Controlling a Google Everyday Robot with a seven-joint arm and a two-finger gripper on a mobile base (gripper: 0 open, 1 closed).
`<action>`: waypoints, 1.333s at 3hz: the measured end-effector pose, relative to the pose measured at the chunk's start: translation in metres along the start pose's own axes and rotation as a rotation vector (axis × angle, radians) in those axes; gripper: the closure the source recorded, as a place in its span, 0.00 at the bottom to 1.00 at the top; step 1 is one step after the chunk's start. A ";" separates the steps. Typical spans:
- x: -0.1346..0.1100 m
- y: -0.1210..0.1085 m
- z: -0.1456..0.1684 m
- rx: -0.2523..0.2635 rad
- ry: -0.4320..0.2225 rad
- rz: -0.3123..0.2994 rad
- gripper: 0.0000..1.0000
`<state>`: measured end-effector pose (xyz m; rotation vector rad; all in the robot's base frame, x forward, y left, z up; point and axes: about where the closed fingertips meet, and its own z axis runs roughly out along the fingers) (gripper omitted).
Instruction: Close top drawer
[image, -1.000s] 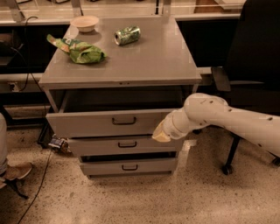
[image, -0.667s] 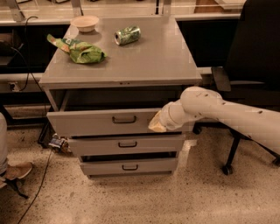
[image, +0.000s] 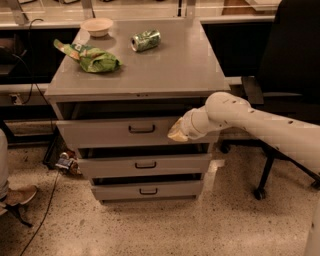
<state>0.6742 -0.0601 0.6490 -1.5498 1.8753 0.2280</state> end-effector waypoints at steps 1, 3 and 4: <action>0.002 0.000 0.002 -0.006 -0.001 -0.004 1.00; 0.039 0.038 -0.019 -0.038 0.068 0.068 1.00; 0.079 0.081 -0.049 -0.069 0.143 0.159 1.00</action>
Offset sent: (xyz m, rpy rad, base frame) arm -0.0495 -0.0381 -0.0269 -0.0451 0.0946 -0.0329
